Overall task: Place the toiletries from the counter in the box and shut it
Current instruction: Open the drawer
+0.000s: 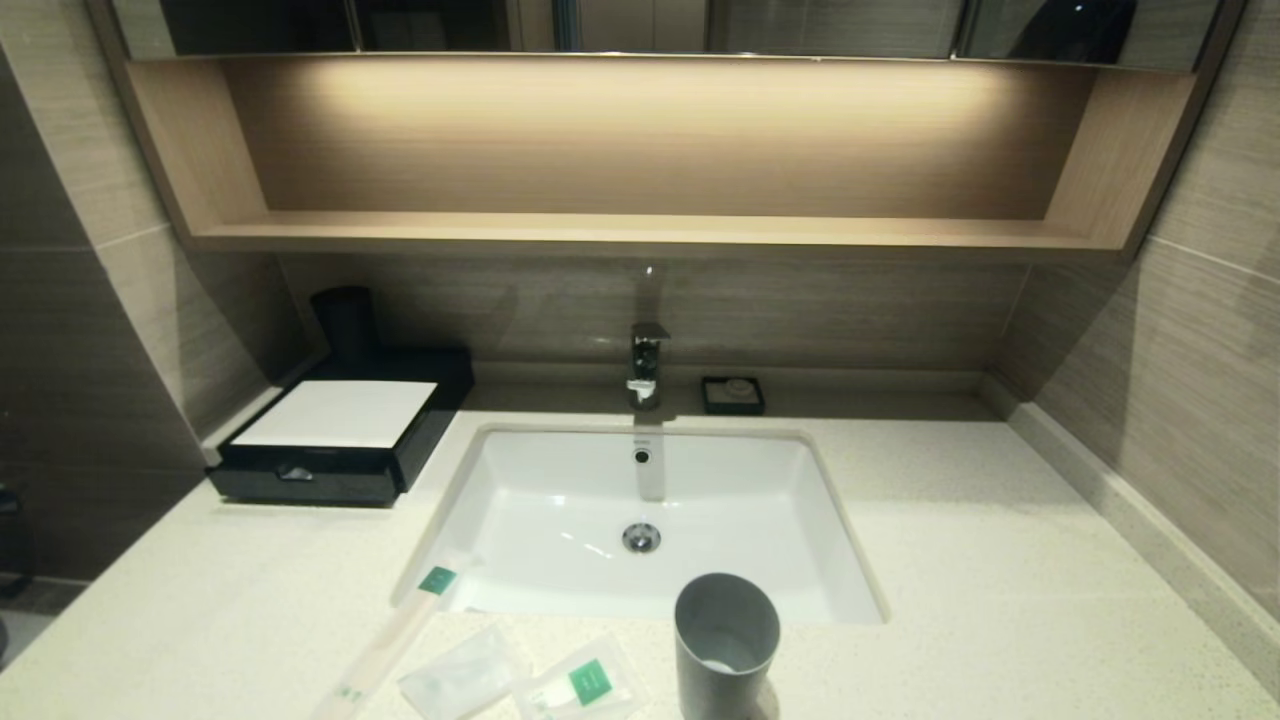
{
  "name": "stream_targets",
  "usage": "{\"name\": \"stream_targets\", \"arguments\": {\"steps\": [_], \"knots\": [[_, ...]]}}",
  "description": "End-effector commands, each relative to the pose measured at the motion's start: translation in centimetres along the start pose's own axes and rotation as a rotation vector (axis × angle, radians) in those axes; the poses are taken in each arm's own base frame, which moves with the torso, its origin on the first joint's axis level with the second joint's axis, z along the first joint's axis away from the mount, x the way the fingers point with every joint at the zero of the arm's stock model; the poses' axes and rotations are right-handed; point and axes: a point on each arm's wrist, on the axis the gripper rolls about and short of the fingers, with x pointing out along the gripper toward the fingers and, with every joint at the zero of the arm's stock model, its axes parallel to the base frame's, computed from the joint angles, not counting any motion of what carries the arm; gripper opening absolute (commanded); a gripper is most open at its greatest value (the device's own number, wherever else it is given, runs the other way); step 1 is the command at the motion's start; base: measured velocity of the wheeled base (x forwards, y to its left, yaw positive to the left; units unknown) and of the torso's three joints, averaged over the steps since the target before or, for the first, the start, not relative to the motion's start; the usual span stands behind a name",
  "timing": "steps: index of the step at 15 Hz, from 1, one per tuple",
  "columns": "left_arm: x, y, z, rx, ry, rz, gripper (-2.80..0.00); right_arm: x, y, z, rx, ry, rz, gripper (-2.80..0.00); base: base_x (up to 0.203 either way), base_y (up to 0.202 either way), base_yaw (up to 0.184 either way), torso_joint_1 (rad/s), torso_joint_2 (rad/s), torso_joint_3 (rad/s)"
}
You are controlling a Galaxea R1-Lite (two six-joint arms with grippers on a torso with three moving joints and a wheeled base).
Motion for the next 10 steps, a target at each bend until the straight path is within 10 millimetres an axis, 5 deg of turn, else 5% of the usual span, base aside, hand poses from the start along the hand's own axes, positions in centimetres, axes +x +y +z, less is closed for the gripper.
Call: {"name": "stream_targets", "arguments": {"steps": [1,10], "knots": [[0.13,-0.01,-0.56,0.000,0.019,0.000,-2.80,0.00,0.00,-0.01,0.000,0.000,0.001,-2.80,0.000,0.000,0.000,0.000,0.00,0.000],[0.13,-0.01,-0.54,0.000,0.018,0.000,-2.80,0.01,0.00,-0.05,0.000,0.002,0.001,-2.80,0.000,0.000,0.000,0.000,0.00,0.000]]}}
